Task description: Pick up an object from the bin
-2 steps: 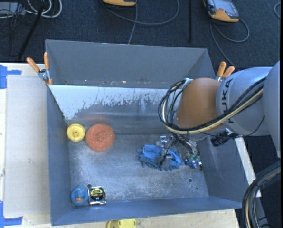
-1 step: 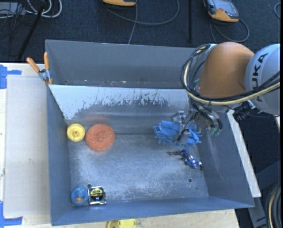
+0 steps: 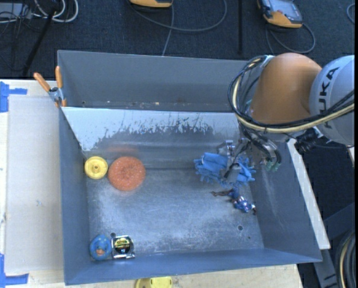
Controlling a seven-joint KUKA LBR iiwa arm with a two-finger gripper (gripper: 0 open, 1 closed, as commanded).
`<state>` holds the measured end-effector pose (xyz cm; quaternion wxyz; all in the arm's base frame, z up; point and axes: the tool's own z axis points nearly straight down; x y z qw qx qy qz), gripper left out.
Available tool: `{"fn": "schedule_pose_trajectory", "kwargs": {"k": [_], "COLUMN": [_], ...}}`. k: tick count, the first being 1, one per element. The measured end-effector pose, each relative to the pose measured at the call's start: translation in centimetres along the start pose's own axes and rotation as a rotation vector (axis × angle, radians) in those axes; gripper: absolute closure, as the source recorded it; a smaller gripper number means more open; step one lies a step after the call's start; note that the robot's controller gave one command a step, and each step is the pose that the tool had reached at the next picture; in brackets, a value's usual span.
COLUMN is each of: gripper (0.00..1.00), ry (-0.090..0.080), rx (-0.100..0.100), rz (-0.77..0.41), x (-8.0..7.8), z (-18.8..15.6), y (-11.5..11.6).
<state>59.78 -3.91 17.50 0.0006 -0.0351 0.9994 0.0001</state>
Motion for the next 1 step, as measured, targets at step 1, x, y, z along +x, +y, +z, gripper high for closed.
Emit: {"fn": "schedule_pose_trajectory", "kwargs": {"k": [1], "gripper": [1.00], "ry": [0.000], "rx": [0.000], "rz": [0.014], "x": [1.42], "z": [-9.67], "y": [0.53]}}
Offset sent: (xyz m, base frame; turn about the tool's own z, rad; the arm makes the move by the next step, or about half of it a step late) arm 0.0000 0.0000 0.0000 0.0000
